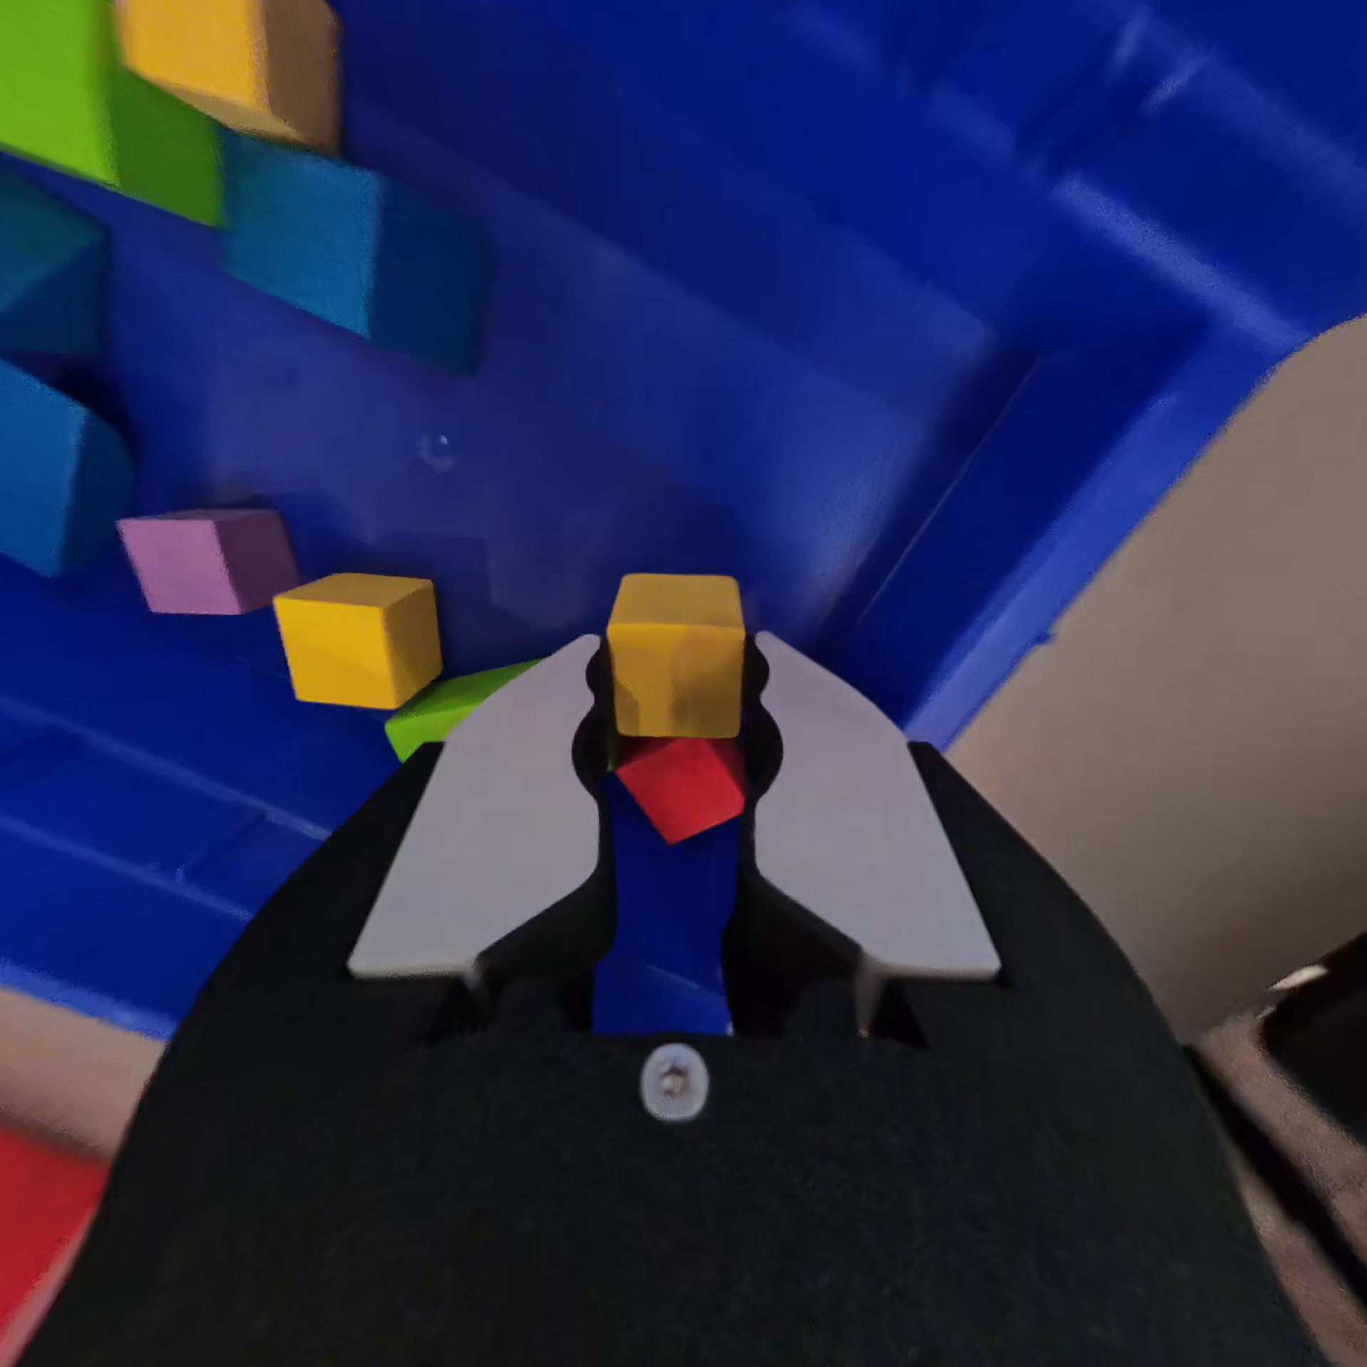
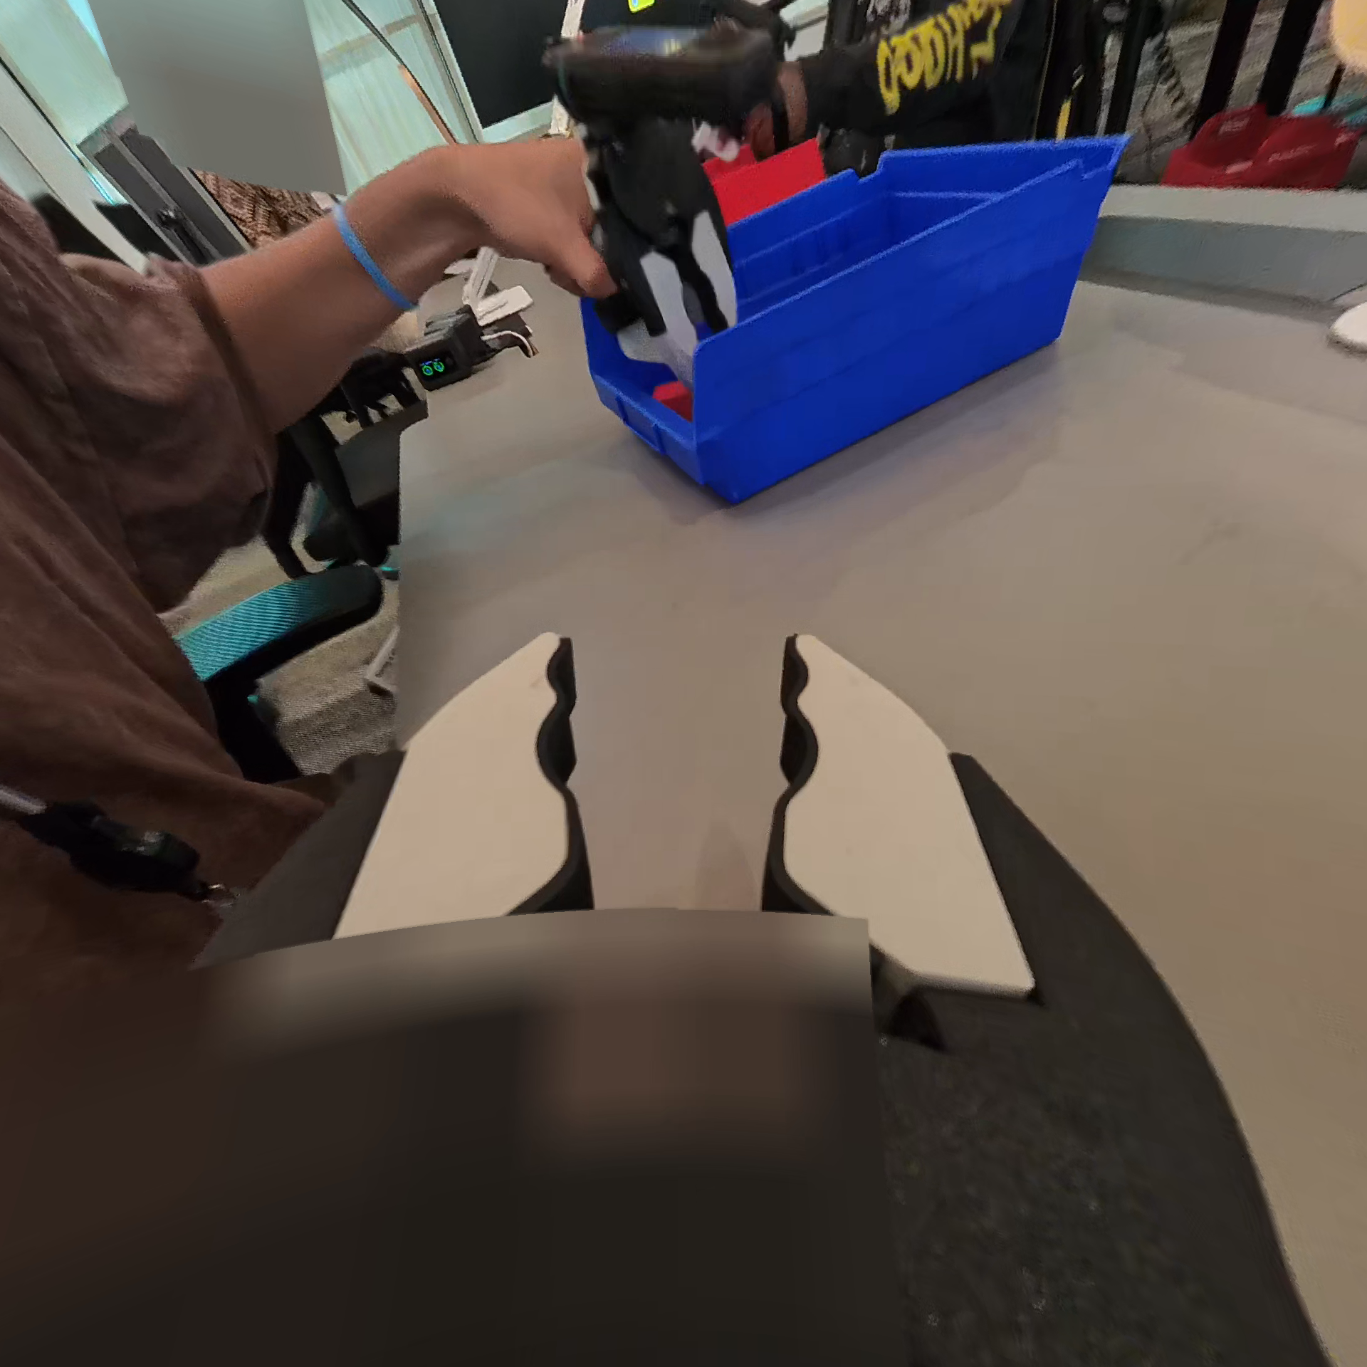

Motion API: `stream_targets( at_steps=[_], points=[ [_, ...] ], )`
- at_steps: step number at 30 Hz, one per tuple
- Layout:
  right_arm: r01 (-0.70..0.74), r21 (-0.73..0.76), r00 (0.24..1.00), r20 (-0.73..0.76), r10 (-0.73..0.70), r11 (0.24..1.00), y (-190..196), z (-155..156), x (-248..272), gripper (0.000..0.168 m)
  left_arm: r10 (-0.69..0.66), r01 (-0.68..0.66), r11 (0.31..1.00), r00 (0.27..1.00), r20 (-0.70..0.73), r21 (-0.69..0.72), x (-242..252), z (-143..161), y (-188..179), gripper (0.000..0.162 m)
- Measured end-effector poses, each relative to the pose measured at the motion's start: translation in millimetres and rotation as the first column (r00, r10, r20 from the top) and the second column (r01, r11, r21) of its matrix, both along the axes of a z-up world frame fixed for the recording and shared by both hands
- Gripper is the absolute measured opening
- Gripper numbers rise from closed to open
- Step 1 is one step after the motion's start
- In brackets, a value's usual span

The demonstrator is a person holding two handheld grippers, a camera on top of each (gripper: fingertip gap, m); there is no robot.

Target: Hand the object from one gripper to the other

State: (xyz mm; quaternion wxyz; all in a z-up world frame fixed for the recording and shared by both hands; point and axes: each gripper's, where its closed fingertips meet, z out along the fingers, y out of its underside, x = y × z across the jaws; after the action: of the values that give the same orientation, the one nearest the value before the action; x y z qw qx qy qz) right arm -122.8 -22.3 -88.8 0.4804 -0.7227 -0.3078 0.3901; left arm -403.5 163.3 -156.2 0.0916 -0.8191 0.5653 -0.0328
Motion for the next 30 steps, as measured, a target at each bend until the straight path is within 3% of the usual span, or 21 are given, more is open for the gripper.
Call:
stream_targets(
  at_steps=[2, 3, 5, 6, 7, 8, 9, 14, 16, 18, 22, 24, 26, 30],
  points=[
    [0.028, 0.1, 0.998, 0.058, -0.034, 0.995, 9, 5, 1, 0.054, 0.087, -0.079, 0.996, 0.966, 0.245, -0.043, 22, 32, -9, 0.033],
    [0.04, 0.164, 0.994, 0.091, -0.055, 0.986, 14, 9, 0, 0.055, 0.123, -0.096, 0.991, 0.913, 0.389, -0.088, 38, 53, -17, 0.033],
    [0.046, 0.282, 0.985, 0.148, -0.091, 0.958, 26, 16, -4, 0.058, 0.199, -0.059, 0.972, 0.719, 0.666, -0.227, 78, 101, -44, 0.033],
    [0.04, 0.319, 0.98, 0.17, -0.099, 0.947, 32, 19, -9, 0.058, 0.257, 0.012, 0.947, 0.573, 0.778, -0.322, 100, 128, -60, 0.033],
    [0.03, 0.334, 0.976, 0.192, -0.099, 0.942, 37, 21, -14, 0.058, 0.335, 0.126, 0.898, 0.424, 0.841, -0.422, 119, 154, -79, 0.033],
    [0.011, 0.34, 0.976, 0.202, -0.085, 0.94, 40, 24, -21, 0.059, 0.422, 0.235, 0.831, 0.323, 0.847, -0.503, 134, 172, -95, 0.033],
    [-0.007, 0.356, 0.979, 0.194, -0.066, 0.935, 41, 32, -29, 0.06, 0.491, 0.3, 0.77, 0.285, 0.823, -0.563, 149, 177, -106, 0.033],
    [-0.052, 0.487, 0.994, 0.107, -0.001, 0.872, 36, 83, -56, 0.052, 0.603, 0.461, 0.597, 0.282, 0.746, -0.657, 208, 165, -151, 0.033],
    [-0.088, 0.458, 0.992, 0.125, 0.033, 0.885, 32, 82, -60, 0.051, 0.617, 0.486, 0.563, 0.291, 0.731, -0.669, 222, 158, -161, 0.033],
    [-0.128, 0.445, 0.986, 0.156, 0.064, 0.886, 24, 77, -61, 0.036, 0.646, 0.504, 0.524, 0.29, 0.706, -0.687, 231, 155, -167, 0.033],
    [-0.119, 0.43, 0.978, 0.204, 0.033, 0.895, 16, 72, -51, 0.034, 0.67, 0.51, 0.484, 0.306, 0.676, -0.711, 241, 150, -175, 0.033],
    [-0.103, 0.416, 0.981, 0.194, 0.023, 0.903, 11, 74, -46, 0.034, 0.665, 0.5, 0.497, 0.306, 0.682, -0.709, 242, 146, -178, 0.041],
    [-0.059, 0.396, 0.98, 0.199, -0.023, 0.916, 12, 78, -28, 0.034, 0.636, 0.442, 0.568, 0.3, 0.711, -0.694, 241, 135, -178, 0.06],
    [0.193, 0.334, 0.943, 0.197, -0.269, 0.922, 37, 96, 64, 0.034, 0.53, 0.376, 0.704, 0.287, 0.798, -0.603, 231, 114, -192, 0.053]
  ],
)
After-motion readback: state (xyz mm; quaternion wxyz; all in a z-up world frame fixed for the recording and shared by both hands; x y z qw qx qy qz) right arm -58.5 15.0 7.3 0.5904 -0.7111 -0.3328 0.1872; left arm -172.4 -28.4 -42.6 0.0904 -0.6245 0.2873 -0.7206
